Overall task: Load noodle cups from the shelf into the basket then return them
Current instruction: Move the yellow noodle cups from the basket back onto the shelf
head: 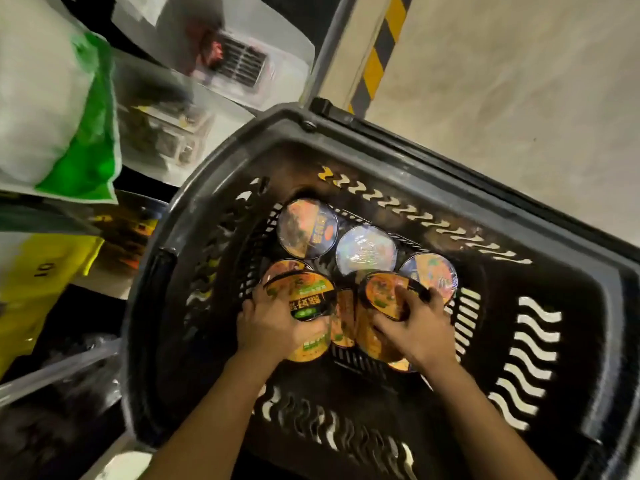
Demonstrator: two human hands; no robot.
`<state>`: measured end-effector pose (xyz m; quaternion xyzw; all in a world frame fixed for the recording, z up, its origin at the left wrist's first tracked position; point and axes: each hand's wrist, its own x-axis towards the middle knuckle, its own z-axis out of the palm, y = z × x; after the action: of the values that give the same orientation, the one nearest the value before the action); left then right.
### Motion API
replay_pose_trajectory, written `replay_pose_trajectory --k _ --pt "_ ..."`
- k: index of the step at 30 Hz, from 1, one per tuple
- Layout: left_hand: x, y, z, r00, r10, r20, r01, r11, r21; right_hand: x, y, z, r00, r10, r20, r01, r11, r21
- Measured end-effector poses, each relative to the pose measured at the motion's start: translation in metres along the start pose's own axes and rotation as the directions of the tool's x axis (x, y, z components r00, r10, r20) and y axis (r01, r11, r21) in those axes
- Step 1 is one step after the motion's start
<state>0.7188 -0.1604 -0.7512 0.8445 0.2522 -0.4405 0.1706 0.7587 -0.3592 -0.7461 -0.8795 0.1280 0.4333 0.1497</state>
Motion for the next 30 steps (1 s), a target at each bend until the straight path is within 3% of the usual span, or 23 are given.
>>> replay_pose_trajectory --k 2,5,11,13,19,27,30 --pt "0.013 0.007 0.009 1.0 0.003 0.022 -0.003 1.0 -0.023 0.007 0.017 0.008 1.0 0.023 0.007 -0.023 0.997 0.077" --pt "0.025 0.012 0.025 0.998 0.006 -0.059 -0.017 0.983 -0.185 0.018 0.033 0.016 0.997 0.019 -0.076 0.001 0.964 0.267" --pt "0.015 0.015 0.046 0.973 -0.06 -0.224 -0.071 0.842 -0.534 0.011 0.041 0.031 0.973 0.015 -0.231 0.109 0.851 0.514" --pt "0.007 0.013 0.052 0.979 -0.088 -0.183 -0.037 0.806 -0.591 0.004 0.047 0.042 0.973 0.028 -0.229 0.113 0.806 0.581" --pt "0.011 0.0 0.074 0.973 -0.23 -0.025 0.126 0.619 -0.775 -0.002 0.06 0.07 0.999 0.027 -0.047 0.016 0.684 0.729" --pt "0.007 0.004 0.073 0.942 -0.324 0.083 0.271 0.594 -0.757 0.005 0.059 0.07 0.999 0.049 -0.016 -0.02 0.66 0.751" --pt "-0.005 0.011 0.061 0.927 -0.366 0.084 0.291 0.556 -0.778 -0.005 0.057 0.057 0.996 0.085 0.023 -0.069 0.592 0.803"
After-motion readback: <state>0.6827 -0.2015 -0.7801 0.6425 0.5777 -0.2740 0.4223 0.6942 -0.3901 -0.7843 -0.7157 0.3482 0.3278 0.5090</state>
